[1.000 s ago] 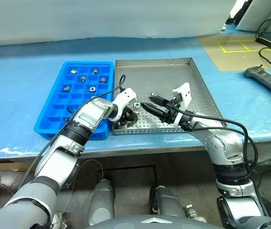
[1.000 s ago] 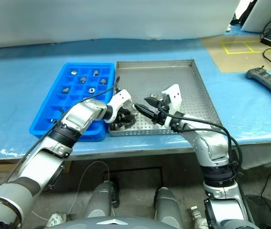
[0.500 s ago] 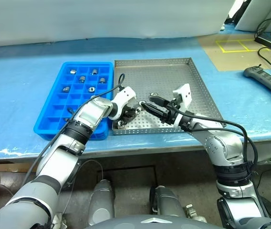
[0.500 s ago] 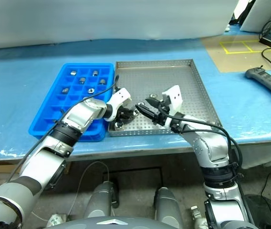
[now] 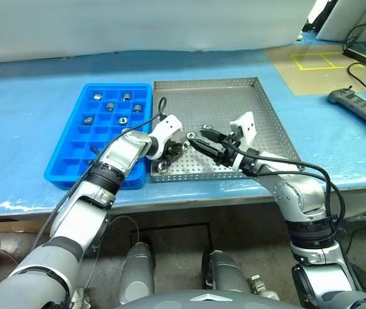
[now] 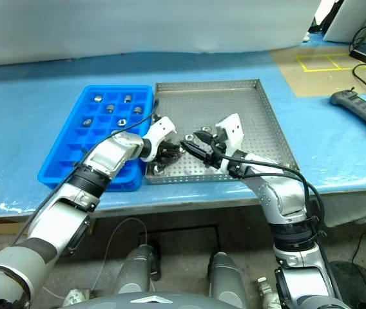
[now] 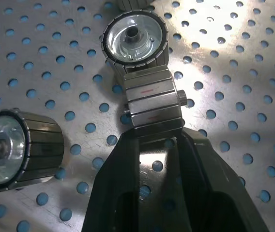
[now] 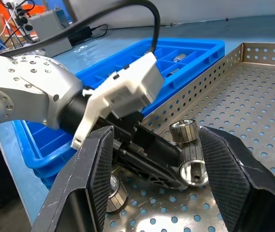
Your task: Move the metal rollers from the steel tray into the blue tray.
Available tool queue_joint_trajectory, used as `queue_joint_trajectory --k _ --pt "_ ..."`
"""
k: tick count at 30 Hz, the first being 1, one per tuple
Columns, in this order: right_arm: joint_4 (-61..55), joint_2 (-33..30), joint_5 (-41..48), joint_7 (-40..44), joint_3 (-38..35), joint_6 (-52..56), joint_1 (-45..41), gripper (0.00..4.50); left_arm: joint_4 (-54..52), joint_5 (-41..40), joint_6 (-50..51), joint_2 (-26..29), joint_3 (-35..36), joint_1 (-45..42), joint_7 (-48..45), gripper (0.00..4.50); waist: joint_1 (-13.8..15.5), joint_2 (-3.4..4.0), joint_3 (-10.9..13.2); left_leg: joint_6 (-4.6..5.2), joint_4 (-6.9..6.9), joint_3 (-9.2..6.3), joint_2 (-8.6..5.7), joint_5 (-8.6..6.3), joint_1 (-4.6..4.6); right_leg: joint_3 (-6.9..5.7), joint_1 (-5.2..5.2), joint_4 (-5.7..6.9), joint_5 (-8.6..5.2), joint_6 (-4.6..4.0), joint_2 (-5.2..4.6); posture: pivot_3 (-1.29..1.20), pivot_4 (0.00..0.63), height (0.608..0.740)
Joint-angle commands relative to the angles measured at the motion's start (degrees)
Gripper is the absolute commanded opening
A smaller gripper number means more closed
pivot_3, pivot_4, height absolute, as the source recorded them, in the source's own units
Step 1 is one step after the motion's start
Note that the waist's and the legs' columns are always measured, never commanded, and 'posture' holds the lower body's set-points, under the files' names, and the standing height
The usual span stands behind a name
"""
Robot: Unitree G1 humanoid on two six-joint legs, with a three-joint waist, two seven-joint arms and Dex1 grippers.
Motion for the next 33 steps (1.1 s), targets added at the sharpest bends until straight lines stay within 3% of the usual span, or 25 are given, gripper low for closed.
queue_joint_trajectory --k 1,6,11,15,21,26,33 --pt "-1.34 0.24 1.58 0.95 -1.36 -0.77 -2.12 2.89 -2.94 -5.07 -2.04 1.04 6.2 -2.27 -3.84 0.79 0.05 0.0 0.0 0.02 0.0 0.0 -0.01 -0.01 -0.04 0.0 -0.04 0.0 0.0 0.0 0.0 -0.15 0.15 0.74" --pt "-1.81 -0.74 4.73 3.47 -3.55 0.54 -3.74 2.89 -5.0 -8.21 -5.42 6.18 7.57 -0.69 -14.44 0.79 0.14 0.01 0.01 0.08 -0.01 0.01 -0.01 -0.05 -0.05 -0.01 -0.05 -0.04 -0.02 -0.03 -0.01 -0.13 0.15 0.74" --pt "-1.93 -1.58 15.03 5.15 -9.39 6.81 -7.31 2.89 -6.71 -12.01 -7.88 11.23 9.25 3.05 -23.92 0.79 0.15 0.03 0.02 0.09 -0.03 0.03 -0.01 -0.06 -0.02 0.01 -0.04 -0.05 -0.03 -0.05 -0.02 -0.12 0.15 0.74" --pt "0.04 -1.2 21.13 3.63 -13.12 10.74 -9.09 2.89 -9.24 -15.69 -9.02 10.11 11.97 4.76 -25.23 0.79 0.75 0.06 0.04 0.08 -0.04 0.07 -0.01 -0.05 -0.02 -0.02 -0.04 -0.02 -0.03 -0.06 -0.03 -0.11 0.15 0.74" --pt "-5.38 -8.06 15.58 10.41 -3.15 10.16 -3.84 2.89 -13.33 -19.59 -6.47 8.51 12.87 5.57 -25.53 0.79 1.66 0.07 0.05 0.05 -0.06 0.14 -0.02 -0.04 -0.01 -0.04 -0.01 -0.03 -0.04 -0.05 -0.07 -0.11 0.15 0.74" --pt "-3.48 -7.34 18.77 9.95 -5.83 11.09 -3.74 2.89 -16.91 -20.84 -6.72 7.84 13.12 6.18 -25.17 0.79 1.54 0.08 0.05 0.05 -0.05 0.12 -0.01 -0.04 0.0 0.0 -0.03 0.0 -0.04 -0.05 -0.06 -0.11 0.15 0.74" --pt "1.5 -2.29 25.69 2.67 -13.56 13.61 -6.26 2.89 -18.16 -20.41 -7.22 7.65 12.86 7.24 -24.04 0.79 1.57 0.08 0.05 0.05 -0.04 0.13 0.0 -0.03 0.02 0.0 -0.04 0.02 -0.04 -0.05 -0.04 -0.1 0.15 0.74"
